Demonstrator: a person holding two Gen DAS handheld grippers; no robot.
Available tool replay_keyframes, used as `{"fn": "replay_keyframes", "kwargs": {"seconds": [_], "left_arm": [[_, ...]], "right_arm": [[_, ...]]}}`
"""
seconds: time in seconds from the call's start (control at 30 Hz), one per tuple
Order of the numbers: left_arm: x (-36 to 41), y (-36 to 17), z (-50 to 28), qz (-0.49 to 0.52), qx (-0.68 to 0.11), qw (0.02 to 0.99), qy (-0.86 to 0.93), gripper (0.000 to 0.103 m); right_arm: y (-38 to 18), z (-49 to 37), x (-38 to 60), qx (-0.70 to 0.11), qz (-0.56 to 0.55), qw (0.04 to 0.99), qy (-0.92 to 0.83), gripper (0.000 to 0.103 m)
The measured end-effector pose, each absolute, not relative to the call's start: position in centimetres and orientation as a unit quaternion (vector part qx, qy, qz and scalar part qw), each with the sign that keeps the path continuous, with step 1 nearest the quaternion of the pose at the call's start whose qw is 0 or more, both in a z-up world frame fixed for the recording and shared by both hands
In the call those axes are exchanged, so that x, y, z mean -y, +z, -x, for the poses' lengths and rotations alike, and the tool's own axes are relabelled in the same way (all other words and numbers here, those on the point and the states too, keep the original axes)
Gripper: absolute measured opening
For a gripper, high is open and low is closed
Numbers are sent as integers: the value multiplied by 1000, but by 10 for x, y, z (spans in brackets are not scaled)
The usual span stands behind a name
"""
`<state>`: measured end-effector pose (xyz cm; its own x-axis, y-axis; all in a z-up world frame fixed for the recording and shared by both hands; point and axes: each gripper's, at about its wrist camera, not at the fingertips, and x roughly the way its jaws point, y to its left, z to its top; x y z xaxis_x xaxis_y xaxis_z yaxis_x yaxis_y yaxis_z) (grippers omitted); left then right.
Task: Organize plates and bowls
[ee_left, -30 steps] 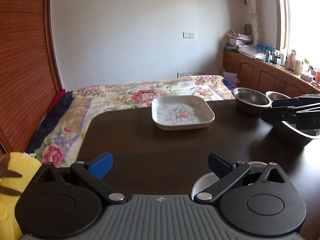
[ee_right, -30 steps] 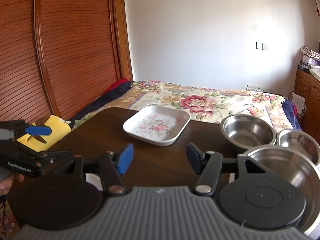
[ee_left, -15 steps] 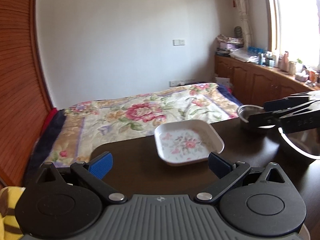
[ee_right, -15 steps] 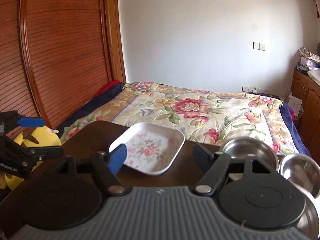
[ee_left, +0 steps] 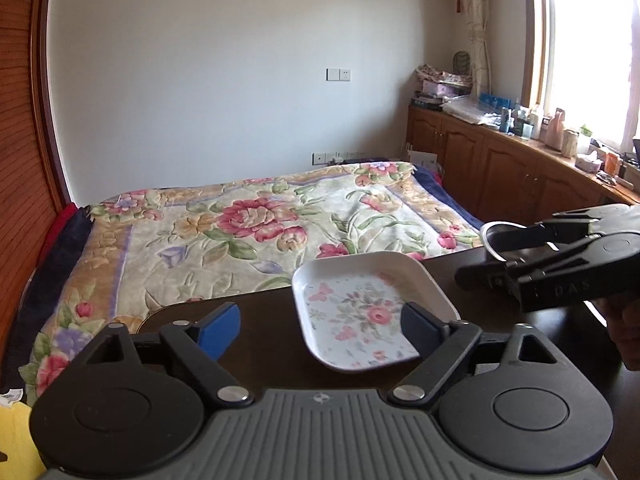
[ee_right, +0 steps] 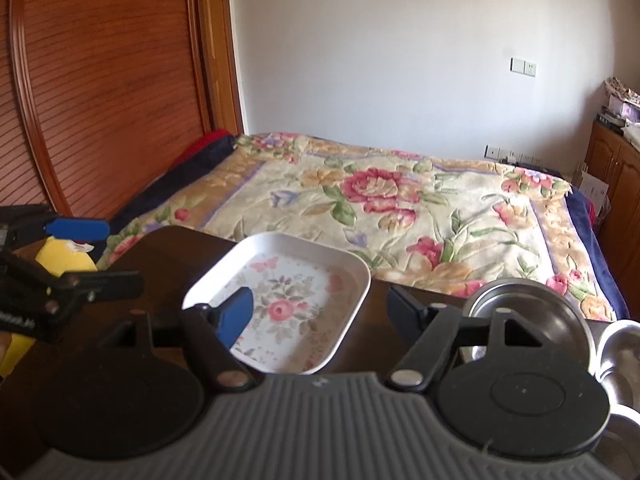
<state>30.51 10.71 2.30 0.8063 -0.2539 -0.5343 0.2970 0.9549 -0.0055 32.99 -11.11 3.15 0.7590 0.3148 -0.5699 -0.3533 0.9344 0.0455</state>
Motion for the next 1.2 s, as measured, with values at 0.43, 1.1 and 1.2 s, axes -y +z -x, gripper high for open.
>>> {"fn": "replay_keyframes", "kwargs": {"seconds": [0.43,1.1,1.2], "left_arm": [[-112,-11,-365,-23,-314,937,-152,67],[-104,-39,-388,-18,-357,920,-159,14],[-103,-38,-390,-15,-358,920,-161,12]], "right_arm": [[12,-364,105,-358,16,919,163,41],[-15,-382,106,-411,-3,897,165,29],[-16,-381,104,-410,6,897,168,29]]}}
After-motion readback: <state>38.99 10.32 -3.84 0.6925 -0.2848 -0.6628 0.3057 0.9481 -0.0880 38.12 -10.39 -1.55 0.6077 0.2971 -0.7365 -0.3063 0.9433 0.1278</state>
